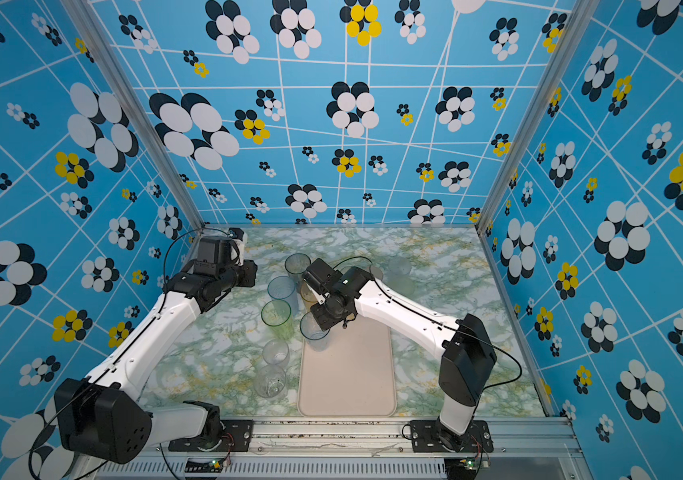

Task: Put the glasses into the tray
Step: 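Lower the blue-rimmed glass onto the tray beside the amber cups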

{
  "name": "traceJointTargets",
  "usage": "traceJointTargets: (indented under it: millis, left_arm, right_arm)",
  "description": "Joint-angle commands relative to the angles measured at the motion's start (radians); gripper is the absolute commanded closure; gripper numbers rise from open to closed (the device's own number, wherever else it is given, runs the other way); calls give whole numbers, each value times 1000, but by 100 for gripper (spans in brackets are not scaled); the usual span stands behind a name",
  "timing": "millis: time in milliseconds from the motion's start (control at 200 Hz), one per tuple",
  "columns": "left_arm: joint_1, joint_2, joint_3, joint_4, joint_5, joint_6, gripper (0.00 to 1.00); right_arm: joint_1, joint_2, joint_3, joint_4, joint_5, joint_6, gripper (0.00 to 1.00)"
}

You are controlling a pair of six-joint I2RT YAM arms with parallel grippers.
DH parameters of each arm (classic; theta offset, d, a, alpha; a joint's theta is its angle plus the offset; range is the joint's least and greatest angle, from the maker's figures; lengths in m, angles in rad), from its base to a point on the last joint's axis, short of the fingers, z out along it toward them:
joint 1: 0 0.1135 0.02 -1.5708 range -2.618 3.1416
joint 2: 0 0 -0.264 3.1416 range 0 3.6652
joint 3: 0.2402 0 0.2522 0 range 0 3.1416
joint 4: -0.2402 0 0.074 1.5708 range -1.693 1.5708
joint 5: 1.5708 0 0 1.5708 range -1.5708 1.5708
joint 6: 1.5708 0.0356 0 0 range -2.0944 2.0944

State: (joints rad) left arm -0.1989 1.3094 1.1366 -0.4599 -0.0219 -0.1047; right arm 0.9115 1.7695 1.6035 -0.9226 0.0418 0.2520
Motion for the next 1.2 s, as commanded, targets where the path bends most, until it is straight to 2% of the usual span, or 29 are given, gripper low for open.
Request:
traceJointTargets:
  millis: [0, 740, 1195]
  left_arm:
    - [-7, 13, 39, -20, 13, 16, 64]
    - [-6, 7, 48, -50, 10, 34, 63]
    - [-6, -14, 55, -78, 16, 34, 64]
  right_arm:
    - [6, 25, 50, 11, -15, 15, 99]
    - [-25, 76, 55, 13, -35, 21, 98]
    - [-29, 80, 58, 14, -48, 13, 90]
